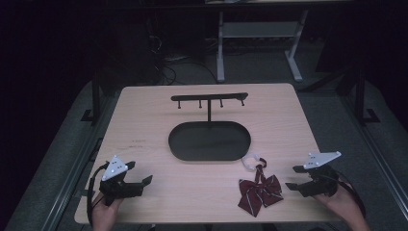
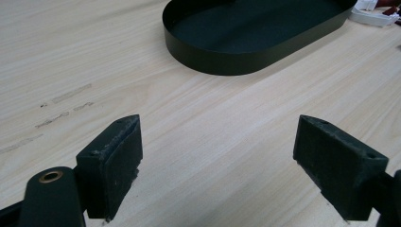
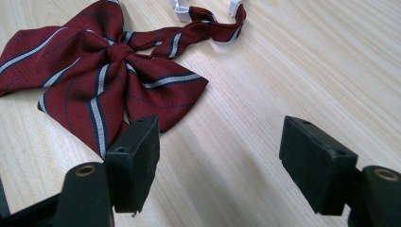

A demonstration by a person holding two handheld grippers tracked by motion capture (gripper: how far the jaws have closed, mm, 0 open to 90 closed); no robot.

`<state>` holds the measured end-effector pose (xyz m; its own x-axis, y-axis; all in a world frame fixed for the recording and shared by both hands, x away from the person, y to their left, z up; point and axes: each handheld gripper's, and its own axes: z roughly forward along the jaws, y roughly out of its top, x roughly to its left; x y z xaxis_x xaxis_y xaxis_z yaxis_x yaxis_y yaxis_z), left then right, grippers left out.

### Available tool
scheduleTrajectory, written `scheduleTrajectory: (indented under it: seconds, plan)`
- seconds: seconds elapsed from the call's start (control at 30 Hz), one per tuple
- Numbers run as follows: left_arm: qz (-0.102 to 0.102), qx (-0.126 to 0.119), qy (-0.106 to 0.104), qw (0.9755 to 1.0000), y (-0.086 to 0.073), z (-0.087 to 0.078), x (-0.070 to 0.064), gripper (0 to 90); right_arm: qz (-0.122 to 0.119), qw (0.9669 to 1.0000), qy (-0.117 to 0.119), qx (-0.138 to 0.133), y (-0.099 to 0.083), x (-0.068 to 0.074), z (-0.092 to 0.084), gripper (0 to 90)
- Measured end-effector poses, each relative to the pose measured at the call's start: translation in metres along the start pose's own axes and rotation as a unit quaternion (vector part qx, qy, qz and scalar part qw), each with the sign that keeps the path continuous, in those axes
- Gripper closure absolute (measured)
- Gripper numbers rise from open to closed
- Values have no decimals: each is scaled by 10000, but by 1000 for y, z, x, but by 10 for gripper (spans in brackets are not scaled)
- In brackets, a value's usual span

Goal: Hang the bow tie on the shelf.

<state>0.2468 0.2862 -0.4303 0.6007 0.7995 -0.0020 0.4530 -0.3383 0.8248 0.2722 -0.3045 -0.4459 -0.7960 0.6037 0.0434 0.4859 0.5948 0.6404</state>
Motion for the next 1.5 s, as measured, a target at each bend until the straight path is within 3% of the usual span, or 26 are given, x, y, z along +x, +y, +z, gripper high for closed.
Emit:
scheduleTrajectory:
  seconds: [0.67,0.87,1.03,1.47,1.5]
  plan:
    - [36,4,48,10000,-2,-2,1,161,-296,9995,44,53,22,8,-2,333]
    - [-60,-57,86,9999,-3,-4,3,161,-421,9990,90,111,34,13,-2,366]
    - [31,-77,113,9999,-2,-6,1,161,-487,9986,163,147,44,17,2,370]
    - [13,-98,137,9999,-2,-7,2,161,-606,9973,353,221,65,19,13,367]
    - [7,-101,139,9999,-2,-7,2,161,-719,9965,339,252,69,19,15,367]
